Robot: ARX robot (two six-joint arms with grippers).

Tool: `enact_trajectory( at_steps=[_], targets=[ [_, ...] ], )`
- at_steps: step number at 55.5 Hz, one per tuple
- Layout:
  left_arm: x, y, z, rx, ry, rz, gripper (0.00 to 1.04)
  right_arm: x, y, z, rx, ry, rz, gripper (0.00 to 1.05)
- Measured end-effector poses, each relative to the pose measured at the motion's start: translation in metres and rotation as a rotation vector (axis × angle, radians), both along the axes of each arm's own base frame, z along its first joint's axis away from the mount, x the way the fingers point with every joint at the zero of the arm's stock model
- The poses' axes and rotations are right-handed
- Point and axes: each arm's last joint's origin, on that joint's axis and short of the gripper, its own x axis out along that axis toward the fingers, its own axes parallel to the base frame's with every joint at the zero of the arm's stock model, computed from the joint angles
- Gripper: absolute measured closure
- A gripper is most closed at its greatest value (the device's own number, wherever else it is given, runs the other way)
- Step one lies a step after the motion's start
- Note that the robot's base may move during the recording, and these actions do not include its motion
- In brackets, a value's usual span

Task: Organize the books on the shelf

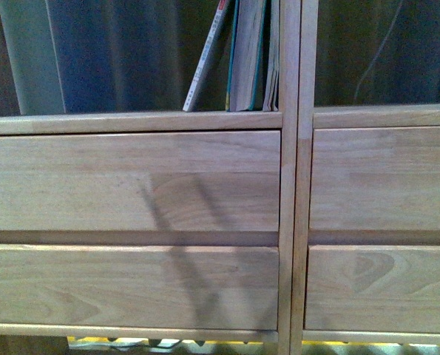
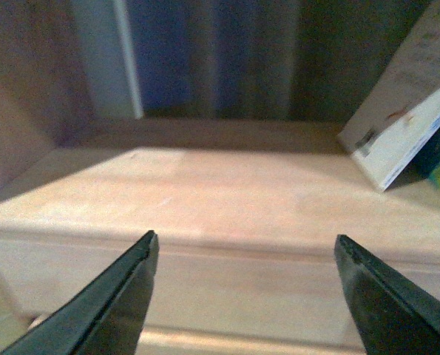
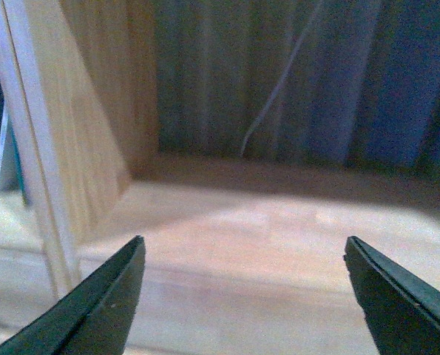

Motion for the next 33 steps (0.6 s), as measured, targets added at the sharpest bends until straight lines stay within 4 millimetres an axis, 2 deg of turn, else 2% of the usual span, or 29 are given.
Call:
enact_trajectory(
  at_steps=[3,5,9,12,14,19,22,26,31,33],
  targets=[
    [-0.025,0.014,-0.017,-0.004,0.018,0.006,0.46,-0.004,0.002,-0.014,0.009,0.011,0.003,0.41],
    [-0.049,0.022,-0.035,-0.009,0.037,0.027,0.53,-0.009,0.004,-0.029,0.015,0.024,0.007,0.48],
    [-0.083,0.025,-0.063,-0.013,0.066,0.037,0.64,-0.018,0.007,-0.050,0.020,0.040,0.008,0.58],
    [-0.120,0.024,-0.099,-0.014,0.089,0.016,0.78,-0.033,0.011,-0.073,0.023,0.053,0.002,0.72],
    [-0.133,0.025,-0.115,-0.014,0.049,0.017,0.87,-0.043,0.015,-0.087,0.024,0.061,-0.018,0.81],
    [-0.142,0.025,-0.136,-0.017,-0.002,0.018,1.02,-0.060,0.023,-0.105,0.025,0.068,0.000,0.95],
    [-0.142,0.025,-0.151,-0.019,-0.005,0.017,1.02,-0.069,0.025,-0.117,0.023,0.068,0.016,1.03],
    [-0.142,0.025,-0.177,-0.020,0.013,0.018,1.02,-0.085,0.025,-0.135,0.024,0.054,0.003,1.01],
    [-0.141,0.025,-0.199,-0.019,0.026,0.016,1.02,-0.090,0.026,-0.153,0.019,-0.157,-0.010,0.86],
    [-0.141,0.025,-0.199,-0.020,0.027,0.018,1.02,-0.091,0.027,-0.157,0.024,-0.200,-0.010,0.80]
  ],
)
